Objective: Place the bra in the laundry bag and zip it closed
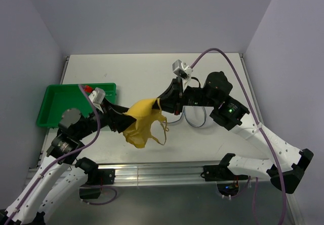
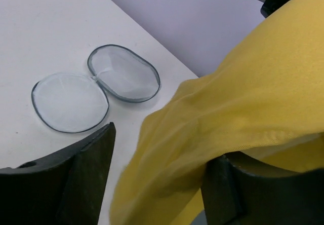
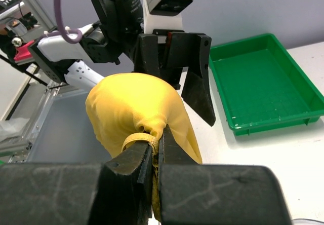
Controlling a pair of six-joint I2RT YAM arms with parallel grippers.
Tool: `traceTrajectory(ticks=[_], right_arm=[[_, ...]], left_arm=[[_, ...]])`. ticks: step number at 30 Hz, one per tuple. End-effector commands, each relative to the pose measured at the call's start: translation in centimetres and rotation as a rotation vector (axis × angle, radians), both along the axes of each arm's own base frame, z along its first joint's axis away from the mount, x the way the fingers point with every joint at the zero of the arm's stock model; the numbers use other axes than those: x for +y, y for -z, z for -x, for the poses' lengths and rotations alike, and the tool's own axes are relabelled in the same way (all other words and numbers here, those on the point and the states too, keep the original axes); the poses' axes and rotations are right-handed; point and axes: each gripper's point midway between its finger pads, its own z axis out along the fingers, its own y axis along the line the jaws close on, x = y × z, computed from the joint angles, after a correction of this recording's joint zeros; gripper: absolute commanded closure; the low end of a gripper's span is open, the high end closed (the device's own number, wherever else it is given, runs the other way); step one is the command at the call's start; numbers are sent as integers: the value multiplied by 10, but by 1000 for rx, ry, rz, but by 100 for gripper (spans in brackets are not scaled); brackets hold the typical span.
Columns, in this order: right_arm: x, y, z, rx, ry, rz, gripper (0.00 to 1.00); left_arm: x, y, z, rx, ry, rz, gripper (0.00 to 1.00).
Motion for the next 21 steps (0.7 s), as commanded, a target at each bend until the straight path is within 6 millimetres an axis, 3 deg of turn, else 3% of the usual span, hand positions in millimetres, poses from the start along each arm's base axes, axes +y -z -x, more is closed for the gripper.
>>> traceTrajectory(ticks=[1, 4, 5, 8, 12, 17, 20, 21], right_arm=[[-10, -41, 9, -83, -8, -106, 100], [-10, -40, 9, -80, -10, -106, 100], [-10, -39, 9, -78, -8, -105, 100], [-10, -33, 8, -71, -5, -94, 100], [-11, -24, 7, -72, 13, -90, 100], [-16, -14, 3, -90, 59, -81, 99], [-20, -11, 9, -128, 66, -86, 92], [-20, -11, 12, -137, 60, -89, 84]], left_arm=[[-4, -14, 5, -55, 37, 30, 34], [-5, -19, 5, -62, 42, 42, 49], [-5, -24, 5, -71, 41, 55, 60], [-6, -31, 5, -77, 41, 84, 80], [-6, -42, 2, -70, 21, 130, 99], [-7, -53, 1, -47, 23, 201, 100], [-6, -59, -3, -26, -2, 244, 100], [-6, -61, -3, -7, 0, 266, 100]])
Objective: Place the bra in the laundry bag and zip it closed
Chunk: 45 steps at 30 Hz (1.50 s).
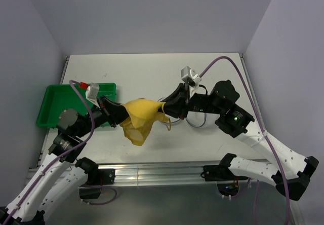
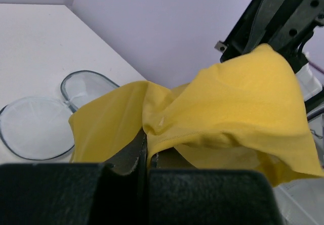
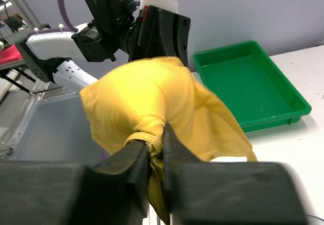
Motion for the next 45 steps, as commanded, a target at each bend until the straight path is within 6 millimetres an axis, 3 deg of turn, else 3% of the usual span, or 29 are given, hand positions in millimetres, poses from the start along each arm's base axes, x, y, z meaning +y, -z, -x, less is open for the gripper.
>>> traceTrajectory(ticks=[1, 2, 3, 6, 9, 12, 16, 20, 30, 34, 41, 45], right_arm=[[-9, -13, 10, -103, 18, -46, 77], [-10, -11, 12, -107, 17, -42, 71], [-9, -8, 14, -111, 14, -35, 55], [-17, 2, 21, -129, 24, -14, 31], [-24, 18, 22, -121, 53, -1, 14], [-38, 27, 18, -132, 128, 6, 7], [-49, 25, 14, -111, 198, -9, 7], [-44, 20, 8, -31, 218, -46, 6], [0, 18, -14, 45, 148, -82, 4], [11, 23, -11, 61, 84, -83, 3], [19, 30, 22, 84, -117, -124, 3], [22, 36, 14, 91, -80, -110, 4]], left_arm=[[1, -28, -3, -13, -16, 120, 100], [1, -32, -3, -11, -15, 141, 100], [1, -36, -3, -15, -17, 149, 100], [5, -44, -4, -32, -39, 158, 100], [7, -49, -3, -53, -51, 153, 100], [7, -53, 0, -75, -42, 151, 100], [6, -55, 3, -89, -20, 155, 100], [3, -54, 9, -90, 17, 170, 100], [-7, -53, 28, -78, 157, 197, 100], [-9, -53, 36, -84, 205, 222, 100], [-9, -48, 35, -78, 204, 222, 100], [-10, -51, 39, -78, 227, 241, 100]])
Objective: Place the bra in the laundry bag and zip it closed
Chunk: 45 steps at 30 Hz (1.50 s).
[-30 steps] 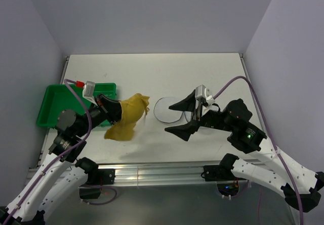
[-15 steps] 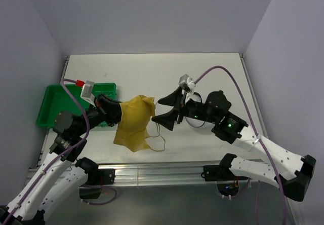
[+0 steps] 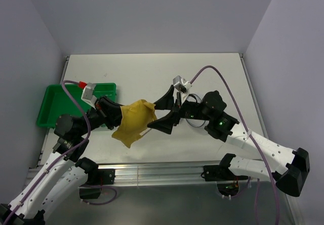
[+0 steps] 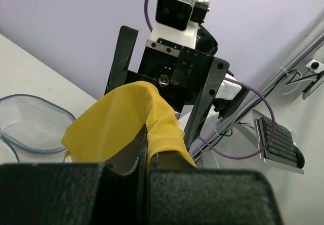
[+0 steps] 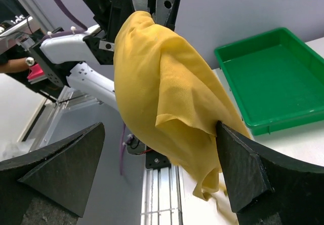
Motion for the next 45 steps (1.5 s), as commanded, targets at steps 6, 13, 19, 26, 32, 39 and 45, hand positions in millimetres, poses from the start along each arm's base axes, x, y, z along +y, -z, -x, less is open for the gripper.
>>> traceTrajectory(ticks=[6, 13, 19, 26, 32, 39, 45], right_arm=[[8, -2, 1, -25, -32, -38, 3], [11, 10, -1, -11, -31, -28, 1], [12, 9, 13, -25, -114, -59, 0], [10, 6, 25, -7, -170, -94, 12], [9, 4, 23, 12, -158, -102, 72], [4, 2, 23, 12, -131, -56, 99], [0, 11, 27, 28, -140, -7, 100]], left_arm=[[2, -17, 17, -57, 64, 60, 100], [3, -21, 23, -67, 82, 77, 100], [3, -22, 26, -73, 99, 90, 100], [2, -18, 21, -65, 82, 83, 100], [2, -16, 15, -62, 44, 47, 99], [23, 3, -8, -21, -197, -207, 20], [45, 23, 8, 2, -259, -306, 8]])
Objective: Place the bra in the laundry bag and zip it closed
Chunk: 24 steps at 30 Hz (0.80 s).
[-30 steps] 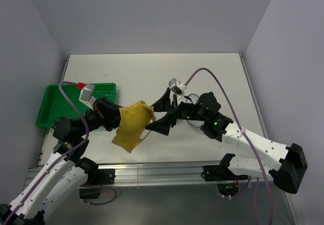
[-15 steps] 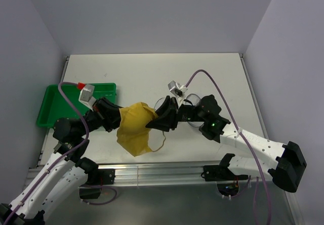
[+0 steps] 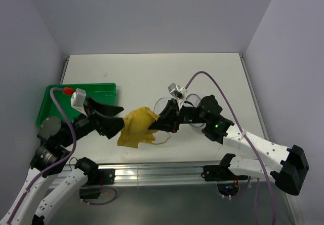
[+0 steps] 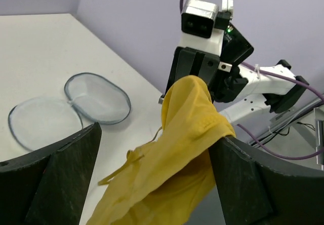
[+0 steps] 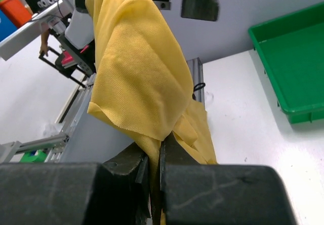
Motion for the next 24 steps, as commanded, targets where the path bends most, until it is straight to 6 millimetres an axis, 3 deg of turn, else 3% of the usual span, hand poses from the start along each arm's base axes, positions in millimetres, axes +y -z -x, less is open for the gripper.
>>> traceTrajectory(ticks=[1, 15, 19, 24], right_arm=[[-4, -14, 3, -41, 0, -1, 100], [-12, -22, 13, -79, -40, 23, 100], [-11, -24, 30, -83, -166, 26, 100], [-10, -25, 35, -73, -218, 36, 100]], left_arm=[[17, 20, 9, 6, -59, -82, 7], [12, 15, 41, -57, 78, -51, 1], [4, 22, 30, -43, 93, -91, 1], [-11, 28, 17, -36, 143, -129, 1]])
